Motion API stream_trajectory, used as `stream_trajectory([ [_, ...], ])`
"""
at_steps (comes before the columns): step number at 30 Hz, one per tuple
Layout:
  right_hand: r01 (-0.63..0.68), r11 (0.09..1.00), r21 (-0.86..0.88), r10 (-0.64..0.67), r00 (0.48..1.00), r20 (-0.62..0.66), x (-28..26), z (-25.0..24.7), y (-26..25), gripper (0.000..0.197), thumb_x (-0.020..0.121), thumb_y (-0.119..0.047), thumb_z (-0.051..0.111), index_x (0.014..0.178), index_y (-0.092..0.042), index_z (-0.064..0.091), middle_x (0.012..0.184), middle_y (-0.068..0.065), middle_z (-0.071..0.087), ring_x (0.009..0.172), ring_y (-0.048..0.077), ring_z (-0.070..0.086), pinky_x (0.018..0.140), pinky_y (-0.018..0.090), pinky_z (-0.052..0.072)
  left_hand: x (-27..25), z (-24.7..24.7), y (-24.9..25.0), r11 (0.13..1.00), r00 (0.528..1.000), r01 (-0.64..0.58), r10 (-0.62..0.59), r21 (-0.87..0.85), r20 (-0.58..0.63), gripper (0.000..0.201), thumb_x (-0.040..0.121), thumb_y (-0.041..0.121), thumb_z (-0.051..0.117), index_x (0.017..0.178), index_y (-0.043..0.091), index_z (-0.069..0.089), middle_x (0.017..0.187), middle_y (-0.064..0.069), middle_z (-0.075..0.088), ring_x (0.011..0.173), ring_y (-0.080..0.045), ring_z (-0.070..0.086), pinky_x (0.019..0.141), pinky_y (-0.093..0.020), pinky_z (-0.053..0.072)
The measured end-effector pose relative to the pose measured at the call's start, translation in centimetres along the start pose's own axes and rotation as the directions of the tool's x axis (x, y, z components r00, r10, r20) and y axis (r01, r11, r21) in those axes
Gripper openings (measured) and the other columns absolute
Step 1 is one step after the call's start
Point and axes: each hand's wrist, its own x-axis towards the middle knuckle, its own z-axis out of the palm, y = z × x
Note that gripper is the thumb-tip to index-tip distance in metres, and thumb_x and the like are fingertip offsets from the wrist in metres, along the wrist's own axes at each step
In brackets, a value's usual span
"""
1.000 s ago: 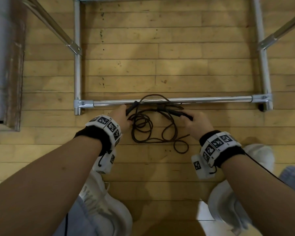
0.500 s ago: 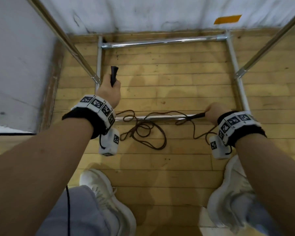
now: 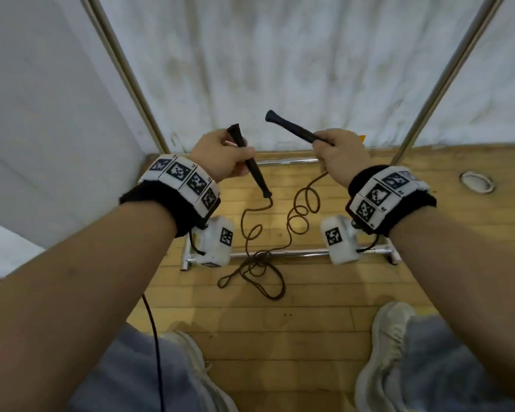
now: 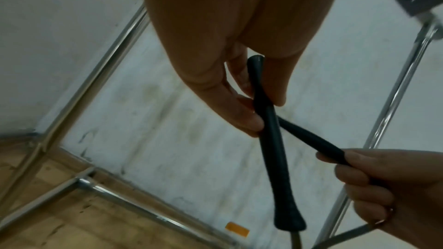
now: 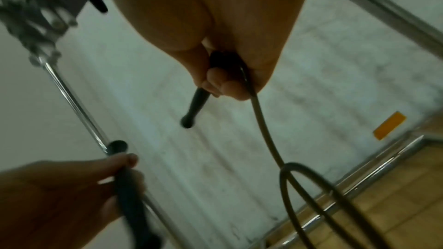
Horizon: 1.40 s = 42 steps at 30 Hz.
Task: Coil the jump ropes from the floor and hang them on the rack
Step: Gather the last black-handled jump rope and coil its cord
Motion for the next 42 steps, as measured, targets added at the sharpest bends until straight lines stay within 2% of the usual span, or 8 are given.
stream_trajectory([
  [5,-0.037,0.949,0.314,-0.03,0.978,0.206,-2.2,1.3,-5.3,0.02,0.1,-0.019,0.037,0.087,-0.016,0.052,0.078,0.003,0.066,0.078,0.023,0.067,0.078,0.032,0.052,-2.2,-0.4,4.2,0.951,1.0,0.009,-0.002,-0.31,0.023,0.019,0.083,-0.005,0.066,0.092,0.004,0.052,0.086,-0.013,0.062,0.075,-0.023,0.069,0.061,-0.024,0.056],
  [9,-0.008,0.952,0.306,-0.073,0.965,0.251,-2.8,1.4,-7.3,0.02,0.101,-0.022,0.037,0.087,-0.017,0.051,0.061,0.003,0.057,0.048,0.016,0.055,0.054,0.028,0.048,-2.8,-0.8,5.4,0.903,0.999,0.0,-0.019,-0.43,-0.039,0.023,0.082,0.0,0.07,0.094,0.007,0.051,0.09,-0.009,0.064,0.079,-0.019,0.07,0.067,-0.025,0.056],
  [12,0.127,0.991,0.047,-0.133,0.981,0.138,-1.9,0.7,-7.7,0.02,0.098,-0.024,0.043,0.086,-0.019,0.059,0.062,-0.003,0.051,0.054,0.011,0.048,0.055,0.025,0.039,-2.4,-1.0,4.8,0.979,0.934,-0.156,0.189,0.129,-0.304,0.072,0.073,0.023,0.08,0.132,0.018,0.039,0.131,-0.005,0.048,0.118,-0.017,0.051,0.097,-0.03,0.044],
  [15,0.218,0.973,-0.078,-0.199,0.959,0.201,-1.1,0.2,-7.8,0.019,0.093,-0.026,0.052,0.085,-0.02,0.069,0.062,-0.008,0.055,0.055,0.006,0.046,0.053,0.017,0.034,-2.5,-1.2,4.5,0.709,0.902,-0.327,0.432,0.625,-0.017,0.078,0.072,0.039,0.074,0.141,0.025,0.039,0.145,0.001,0.041,0.133,-0.017,0.036,0.112,-0.034,0.027],
  [20,0.257,0.966,0.013,-0.257,0.959,0.123,-0.1,1.0,-8.3,0.014,0.088,-0.024,0.06,0.081,-0.018,0.07,0.06,-0.013,0.054,0.056,0.002,0.048,0.059,0.017,0.037,-1.4,-2.0,3.3,0.615,0.945,-0.322,0.161,0.72,0.286,0.016,0.085,0.038,0.068,0.079,0.032,0.053,0.073,0.007,0.06,0.066,-0.009,0.055,0.056,-0.024,0.035],
  [27,0.075,0.936,0.343,-0.097,0.994,0.047,-0.8,2.4,-6.9,0.032,0.097,-0.042,0.043,0.088,-0.015,0.058,0.061,-0.005,0.049,0.055,0.01,0.048,0.067,0.042,0.051,0.3,-1.1,2.9,0.53,0.933,-0.275,0.348,0.802,0.09,0.031,0.081,0.046,0.069,0.067,0.029,0.047,0.065,0.007,0.052,0.06,-0.006,0.048,0.051,-0.024,0.031],
  [34,0.272,0.952,0.142,-0.265,0.962,-0.063,-0.7,1.2,-5.3,0.021,0.097,-0.031,0.045,0.092,-0.019,0.061,0.071,-0.013,0.052,0.06,-0.005,0.047,0.057,0.006,0.036,-0.6,-0.3,2.7,0.603,0.945,-0.325,0.232,0.729,0.23,0.034,0.077,0.056,0.067,0.071,0.029,0.048,0.064,0.007,0.052,0.057,-0.007,0.05,0.051,-0.024,0.031],
  [42,0.384,0.922,-0.04,-0.386,0.92,-0.069,-0.7,-0.7,-6.3,0.035,0.096,-0.04,0.044,0.063,-0.028,0.043,0.053,-0.01,0.039,0.049,0.001,0.041,0.051,0.01,0.034,-2.5,-0.6,4.4,0.805,0.873,-0.319,0.044,0.5,0.485,0.034,0.077,0.058,0.062,0.077,0.024,0.057,0.052,0.012,0.057,0.048,-0.002,0.053,0.049,-0.017,0.045],
])
